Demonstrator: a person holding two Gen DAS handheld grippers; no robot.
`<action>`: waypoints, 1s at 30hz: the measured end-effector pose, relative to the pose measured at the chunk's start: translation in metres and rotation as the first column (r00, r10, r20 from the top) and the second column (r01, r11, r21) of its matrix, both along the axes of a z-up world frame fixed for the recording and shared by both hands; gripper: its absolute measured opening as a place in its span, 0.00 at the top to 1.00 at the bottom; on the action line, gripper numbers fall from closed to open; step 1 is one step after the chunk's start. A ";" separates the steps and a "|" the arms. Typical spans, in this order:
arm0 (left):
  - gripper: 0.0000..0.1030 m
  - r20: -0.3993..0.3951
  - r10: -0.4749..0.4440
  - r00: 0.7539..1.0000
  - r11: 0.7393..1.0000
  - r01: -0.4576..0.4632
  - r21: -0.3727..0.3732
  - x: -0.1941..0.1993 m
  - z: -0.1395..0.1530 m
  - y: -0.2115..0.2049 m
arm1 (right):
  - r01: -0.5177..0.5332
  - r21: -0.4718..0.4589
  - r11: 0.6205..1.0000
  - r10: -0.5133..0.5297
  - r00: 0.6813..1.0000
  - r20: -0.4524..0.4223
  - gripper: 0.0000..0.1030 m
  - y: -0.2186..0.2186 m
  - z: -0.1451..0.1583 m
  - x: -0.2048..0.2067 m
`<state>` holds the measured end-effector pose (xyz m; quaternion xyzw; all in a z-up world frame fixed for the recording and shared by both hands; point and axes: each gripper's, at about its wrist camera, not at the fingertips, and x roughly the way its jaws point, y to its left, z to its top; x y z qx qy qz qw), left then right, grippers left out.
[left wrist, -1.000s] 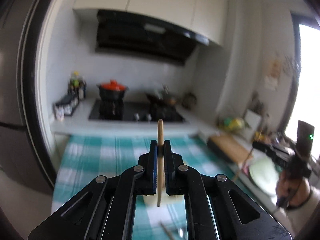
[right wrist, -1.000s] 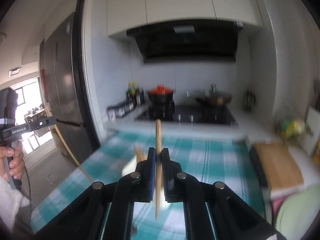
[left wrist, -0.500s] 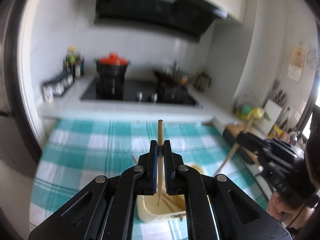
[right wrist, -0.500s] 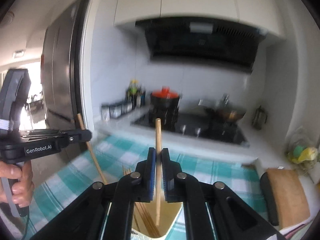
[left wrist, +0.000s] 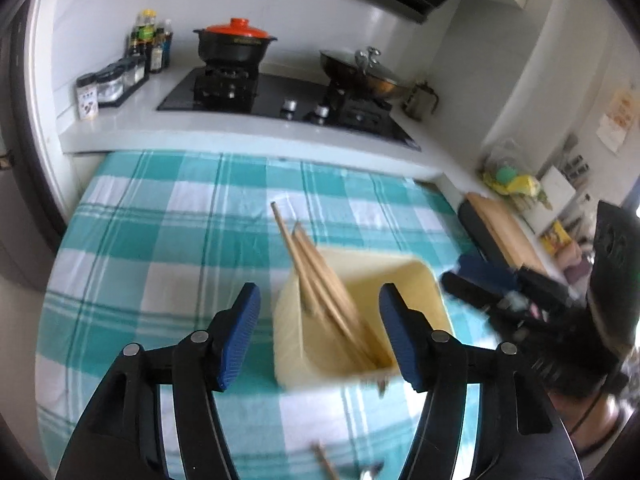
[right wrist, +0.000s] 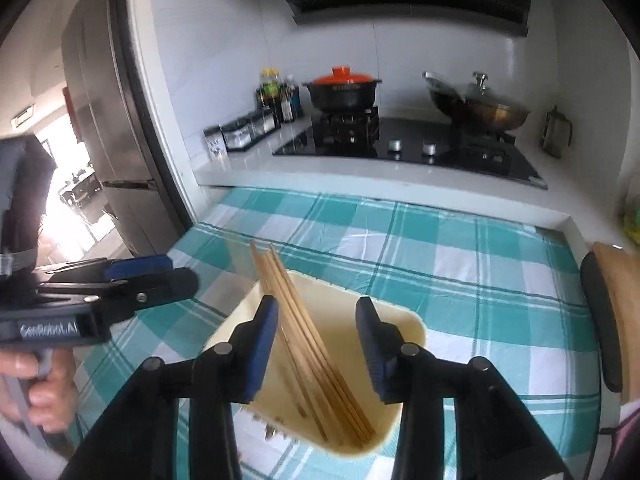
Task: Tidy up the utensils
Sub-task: 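Withdraw both grippers back toward the remaining chopsticks and spoon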
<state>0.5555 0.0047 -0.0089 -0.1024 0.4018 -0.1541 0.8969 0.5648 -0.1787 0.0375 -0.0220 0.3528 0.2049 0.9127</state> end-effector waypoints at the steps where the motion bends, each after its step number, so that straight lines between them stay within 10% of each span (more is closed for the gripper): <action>1: 0.33 -0.023 -0.005 1.000 1.000 0.006 0.021 -0.010 -0.001 0.004 | -0.004 -0.004 1.000 0.004 1.000 0.005 0.60 -0.005 0.004 -0.006; 7: 0.27 -0.147 -0.054 0.988 0.985 0.077 0.156 -0.085 -0.029 0.019 | -0.027 -0.138 0.990 0.023 0.999 -0.031 0.57 -0.031 0.003 -0.072; 15: 0.22 -0.185 -0.063 0.981 0.975 0.101 0.199 -0.219 -0.103 0.008 | -0.077 -0.224 0.972 0.028 0.977 -0.213 0.52 -0.053 -0.080 -0.215; 20: 0.22 -0.207 -0.038 0.978 0.988 0.068 0.140 -0.263 -0.132 -0.011 | 0.118 -0.280 0.953 -0.164 0.976 -0.147 0.52 -0.056 -0.122 -0.285; 30: 0.20 -0.116 -0.004 0.993 0.982 0.025 0.185 -0.275 -0.127 -0.029 | 0.259 -0.275 0.926 -0.267 0.964 0.009 0.52 -0.064 -0.100 -0.300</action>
